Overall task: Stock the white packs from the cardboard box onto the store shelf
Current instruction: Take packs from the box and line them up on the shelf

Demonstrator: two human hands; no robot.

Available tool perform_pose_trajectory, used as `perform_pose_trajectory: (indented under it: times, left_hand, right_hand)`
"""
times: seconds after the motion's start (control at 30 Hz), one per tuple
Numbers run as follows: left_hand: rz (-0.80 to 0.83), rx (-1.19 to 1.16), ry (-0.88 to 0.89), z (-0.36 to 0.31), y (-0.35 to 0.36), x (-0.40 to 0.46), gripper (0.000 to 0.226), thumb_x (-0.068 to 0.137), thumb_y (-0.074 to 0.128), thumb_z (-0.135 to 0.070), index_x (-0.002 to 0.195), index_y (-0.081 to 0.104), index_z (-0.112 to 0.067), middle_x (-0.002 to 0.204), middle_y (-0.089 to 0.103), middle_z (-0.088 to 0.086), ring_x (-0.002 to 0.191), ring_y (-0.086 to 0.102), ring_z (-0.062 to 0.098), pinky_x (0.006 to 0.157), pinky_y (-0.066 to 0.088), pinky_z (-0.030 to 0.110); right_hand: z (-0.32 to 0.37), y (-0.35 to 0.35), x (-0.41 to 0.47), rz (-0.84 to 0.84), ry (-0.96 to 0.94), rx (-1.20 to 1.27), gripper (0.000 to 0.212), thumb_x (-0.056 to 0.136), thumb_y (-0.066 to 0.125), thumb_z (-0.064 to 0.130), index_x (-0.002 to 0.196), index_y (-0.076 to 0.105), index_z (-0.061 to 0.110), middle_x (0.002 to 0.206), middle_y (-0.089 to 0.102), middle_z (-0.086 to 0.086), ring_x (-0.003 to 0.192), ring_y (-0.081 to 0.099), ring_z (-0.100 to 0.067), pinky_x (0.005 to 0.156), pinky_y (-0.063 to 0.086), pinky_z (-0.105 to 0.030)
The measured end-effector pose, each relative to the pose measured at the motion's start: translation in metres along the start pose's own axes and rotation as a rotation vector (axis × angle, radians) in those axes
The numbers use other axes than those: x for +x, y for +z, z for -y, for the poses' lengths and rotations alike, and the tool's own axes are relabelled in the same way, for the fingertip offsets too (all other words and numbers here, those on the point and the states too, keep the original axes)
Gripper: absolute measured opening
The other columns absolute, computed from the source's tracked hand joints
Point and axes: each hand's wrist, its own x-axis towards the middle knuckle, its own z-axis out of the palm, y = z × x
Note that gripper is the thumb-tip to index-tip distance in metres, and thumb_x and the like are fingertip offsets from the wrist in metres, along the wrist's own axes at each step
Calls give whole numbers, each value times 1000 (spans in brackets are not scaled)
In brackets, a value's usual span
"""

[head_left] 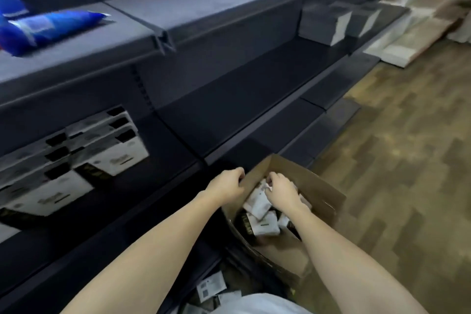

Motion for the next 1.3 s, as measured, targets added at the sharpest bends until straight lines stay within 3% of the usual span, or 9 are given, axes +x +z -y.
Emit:
perform_pose_trajectory:
  times: [0.2, 0.47, 0.57, 0.77, 0.93, 1.07, 1.13, 1.2, 1.3]
  left_hand:
    - [133, 27, -64, -16, 63, 24, 26, 89, 54, -22, 114, 53, -18, 105, 63, 4, 90, 62, 24, 78, 55, 40]
    - [193, 68, -158, -17, 103, 46, 31, 89, 55, -21, 119, 54, -17, 109, 63, 7, 98, 61, 27, 82, 54, 41]
    - [188, 36, -202, -13, 111, 57, 30, 90, 57, -20, 119, 56, -15, 111, 62, 7, 101, 60, 28, 85, 53, 40]
    - [136, -22, -271, -2, 124, 77, 28, 91, 58, -18, 119, 57, -15, 111, 65, 9, 102, 62, 29, 88, 52, 42]
    - [102, -73, -315, 12, 128, 87, 25, 90, 59, -18, 116, 59, -16, 109, 65, 7, 99, 61, 25, 88, 52, 39]
    - [86, -74, -333, 27, 125, 87, 26, 90, 59, -18, 116, 58, -17, 105, 64, 4, 97, 62, 23, 85, 52, 38]
    - [79, -86, -347, 34, 125, 87, 26, 91, 59, -19, 117, 58, -18, 106, 64, 3, 97, 62, 22, 86, 53, 40]
    - [70, -96, -367, 39, 124, 86, 28, 92, 59, -20, 119, 57, -18, 110, 64, 4, 99, 62, 22, 87, 53, 40]
    - [53, -104, -370, 40, 123, 84, 29, 92, 59, -21, 121, 57, -18, 111, 65, 4, 100, 62, 21, 87, 54, 41]
  right_hand:
    - [-64, 42, -4, 236, 127, 72, 20, 94, 52, 19, 113, 52, 14, 113, 61, -11, 98, 59, -31, 82, 52, -41]
    - [-92, 90, 18, 342, 228, 263, 33, 93, 57, 16, 124, 52, 7, 126, 58, -16, 114, 55, -33, 89, 45, -35]
    - [-90, 105, 31, 348, 356, 428, 34, 92, 59, 15, 124, 52, 5, 125, 58, -16, 115, 55, -34, 89, 45, -35]
    - [-83, 128, 61, 341, 745, 790, 68, 82, 79, 30, 135, 42, 6, 133, 57, -13, 122, 54, -33, 99, 47, -41]
    - [-92, 176, 91, 329, 961, 1020, 105, 47, 87, 50, 133, 40, 11, 126, 63, -11, 108, 63, -35, 93, 54, -50]
    - [-83, 184, 103, 326, 1061, 966, 115, 24, 85, 72, 115, 50, 10, 96, 66, -3, 88, 65, -29, 86, 55, -45]
    - [-66, 164, 102, 344, 1069, 952, 95, 49, 85, 66, 112, 43, 9, 101, 62, -6, 92, 61, -29, 87, 52, -41]
    - [-57, 160, 107, 356, 1052, 947, 92, 75, 79, 54, 136, 39, -2, 122, 62, -13, 106, 62, -32, 87, 49, -37]
    - [-56, 159, 113, 356, 1015, 865, 87, 85, 70, 51, 143, 34, -3, 130, 61, -17, 113, 62, -33, 91, 49, -35]
